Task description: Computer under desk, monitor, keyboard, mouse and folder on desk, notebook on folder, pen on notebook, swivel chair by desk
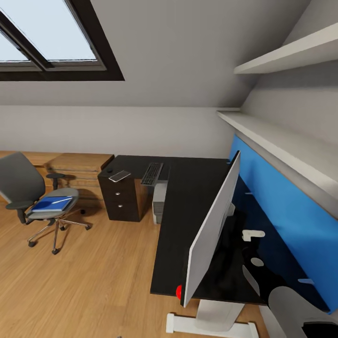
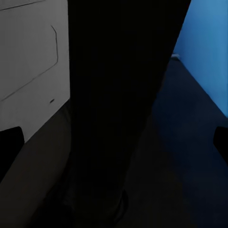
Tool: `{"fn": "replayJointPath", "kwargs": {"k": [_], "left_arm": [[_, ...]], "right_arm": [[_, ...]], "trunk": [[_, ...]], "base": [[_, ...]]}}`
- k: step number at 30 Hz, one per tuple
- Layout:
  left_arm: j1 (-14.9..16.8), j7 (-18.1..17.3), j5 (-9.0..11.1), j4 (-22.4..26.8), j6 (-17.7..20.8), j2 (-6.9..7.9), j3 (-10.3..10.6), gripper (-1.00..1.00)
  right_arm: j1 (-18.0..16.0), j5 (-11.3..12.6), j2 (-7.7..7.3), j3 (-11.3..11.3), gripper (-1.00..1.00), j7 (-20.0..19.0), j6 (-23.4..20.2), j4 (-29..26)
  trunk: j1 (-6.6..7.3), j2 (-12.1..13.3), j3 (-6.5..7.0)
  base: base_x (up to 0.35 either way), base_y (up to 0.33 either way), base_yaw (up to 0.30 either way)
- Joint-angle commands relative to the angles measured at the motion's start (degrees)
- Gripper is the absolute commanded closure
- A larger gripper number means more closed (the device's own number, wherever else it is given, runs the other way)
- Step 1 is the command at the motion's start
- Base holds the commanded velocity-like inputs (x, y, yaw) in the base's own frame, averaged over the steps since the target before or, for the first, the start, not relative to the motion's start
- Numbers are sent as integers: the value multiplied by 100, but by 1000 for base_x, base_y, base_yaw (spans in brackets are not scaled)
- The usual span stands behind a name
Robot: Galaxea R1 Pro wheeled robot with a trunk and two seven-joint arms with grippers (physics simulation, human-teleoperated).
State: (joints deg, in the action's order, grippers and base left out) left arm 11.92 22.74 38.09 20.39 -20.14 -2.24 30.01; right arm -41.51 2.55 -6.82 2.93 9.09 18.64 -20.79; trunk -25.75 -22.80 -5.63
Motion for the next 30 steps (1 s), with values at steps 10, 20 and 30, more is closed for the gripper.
{"fn": "replayJointPath", "kwargs": {"k": [10, 20, 30], "left_arm": [[5, 38, 40, 0, -25, -4, 49, -100], [6, 38, 42, 0, -25, -5, 49, -100], [6, 38, 42, 0, -25, -5, 51, -100]], "right_arm": [[-6, 27, -3, 32, -100, 27, 17, 5], [-6, 27, -3, 32, -100, 26, 17, 5], [-6, 27, -3, 32, -100, 28, 17, 5]], "trunk": [[-3, -12, -12], [-3, -12, -12], [-3, -12, -12]], "base": [[92, 0, 0], [12, 0, 0], [8, 0, 0]]}}
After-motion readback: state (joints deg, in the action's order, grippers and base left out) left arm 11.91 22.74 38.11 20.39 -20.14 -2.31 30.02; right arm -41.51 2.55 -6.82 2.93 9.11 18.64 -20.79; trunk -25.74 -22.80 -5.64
